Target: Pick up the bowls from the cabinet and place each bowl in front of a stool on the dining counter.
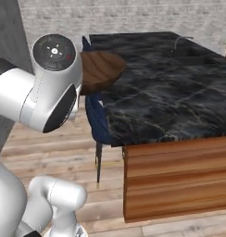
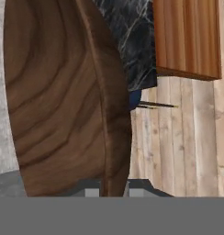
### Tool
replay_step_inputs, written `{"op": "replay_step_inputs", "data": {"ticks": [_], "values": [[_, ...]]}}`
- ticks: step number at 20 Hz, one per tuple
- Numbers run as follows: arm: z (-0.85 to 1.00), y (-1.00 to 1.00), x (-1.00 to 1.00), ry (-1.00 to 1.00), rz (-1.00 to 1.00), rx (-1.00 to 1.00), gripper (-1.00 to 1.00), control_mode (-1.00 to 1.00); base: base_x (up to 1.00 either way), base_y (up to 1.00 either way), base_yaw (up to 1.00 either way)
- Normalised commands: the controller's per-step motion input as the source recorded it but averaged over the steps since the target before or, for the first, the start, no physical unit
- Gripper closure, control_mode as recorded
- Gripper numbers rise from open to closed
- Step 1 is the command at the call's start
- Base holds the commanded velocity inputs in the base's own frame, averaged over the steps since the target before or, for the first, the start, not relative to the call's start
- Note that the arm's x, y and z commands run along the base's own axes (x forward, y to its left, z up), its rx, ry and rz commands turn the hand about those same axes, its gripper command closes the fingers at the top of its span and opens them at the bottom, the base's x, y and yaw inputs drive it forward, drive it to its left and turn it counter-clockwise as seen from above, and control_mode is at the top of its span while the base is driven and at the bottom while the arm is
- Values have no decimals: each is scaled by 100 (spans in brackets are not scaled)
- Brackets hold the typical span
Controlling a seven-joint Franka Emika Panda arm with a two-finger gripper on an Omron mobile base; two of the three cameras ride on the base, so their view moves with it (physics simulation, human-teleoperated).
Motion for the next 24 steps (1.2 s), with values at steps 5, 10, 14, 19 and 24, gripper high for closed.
{"op": "replay_step_inputs", "data": {"ticks": [5, 10, 14, 19, 24], "values": [[0, 0, 0, 0, 0, 0, 100, 100, 26, 92, -54], [0, 0, 0, 0, 0, 0, 100, 100, 28, 76, -53], [0, 0, 0, 0, 0, 0, 100, 100, 28, 90, -55], [0, 0, 0, 0, 0, 0, 100, 100, 26, 100, -57], [0, 0, 0, 0, 0, 0, 100, 100, 22, 100, -55]]}}
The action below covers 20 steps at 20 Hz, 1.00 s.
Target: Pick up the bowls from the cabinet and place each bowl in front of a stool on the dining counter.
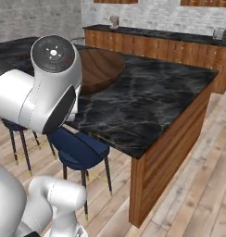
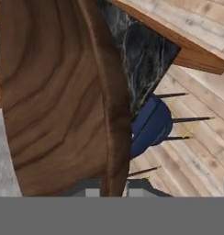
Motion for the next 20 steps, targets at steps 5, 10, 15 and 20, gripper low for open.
{"op": "replay_step_inputs", "data": {"ticks": [5, 10, 15, 20], "values": [[0, 0, 0, 0, 0, 0, 100, 100, 15, 91, -52], [0, 0, 0, 0, 0, 0, 100, 100, 35, 54, -27], [-40, -15, 88, 1, 7, 1, 100, -100, 0, 0, 0], [-99, -7, 100, 12, 31, 0, 100, -100, 0, 0, 0]]}}
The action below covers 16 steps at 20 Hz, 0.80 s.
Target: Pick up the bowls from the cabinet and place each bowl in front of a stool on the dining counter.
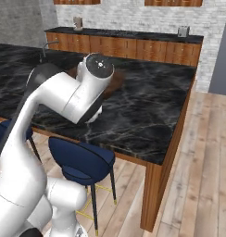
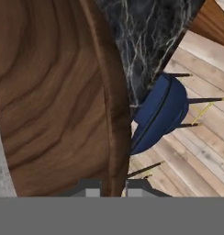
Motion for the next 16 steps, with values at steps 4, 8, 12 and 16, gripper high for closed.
{"op": "replay_step_inputs", "data": {"ticks": [4, 8, 12, 16], "values": [[-99, 8, 100, 20, 19, 0, 100, -100, 0, 0, 0], [-79, 0, 96, 11, 12, 0, 100, -100, 0, 0, 0], [-61, 1, 86, 1, 4, 0, 100, -100, 0, 0, 0], [-79, 8, 81, 5, 3, 0, 100, -100, 0, 0, 0]]}}
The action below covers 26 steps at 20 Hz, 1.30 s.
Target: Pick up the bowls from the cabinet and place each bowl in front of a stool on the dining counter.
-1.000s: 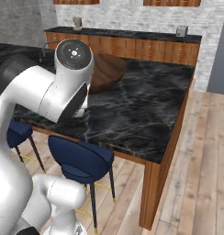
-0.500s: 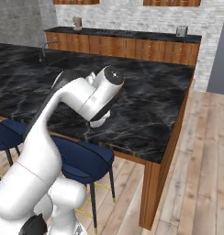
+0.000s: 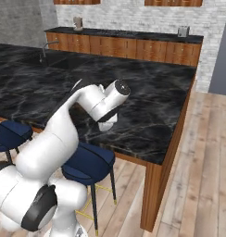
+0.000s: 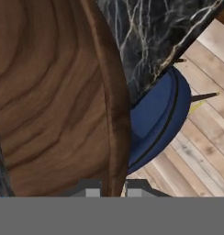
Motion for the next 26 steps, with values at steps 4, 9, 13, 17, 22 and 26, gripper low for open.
{"op": "replay_step_inputs", "data": {"ticks": [4, 9, 13, 17, 22, 26], "values": [[-94, 4, 83, 7, 4, 2, 100, -100, 0, 0, 0], [-77, 0, 69, 8, 7, 6, 100, -100, 0, 0, 0], [-53, 0, 69, 8, 6, 7, 100, -100, 0, 0, 0], [-41, 0, 71, 5, 6, 7, 100, -100, 0, 0, 0], [-47, 0, 66, 1, 4, 4, 100, -100, 0, 0, 0], [-38, 0, 60, 0, 1, 0, 100, -100, 0, 0, 0]]}}
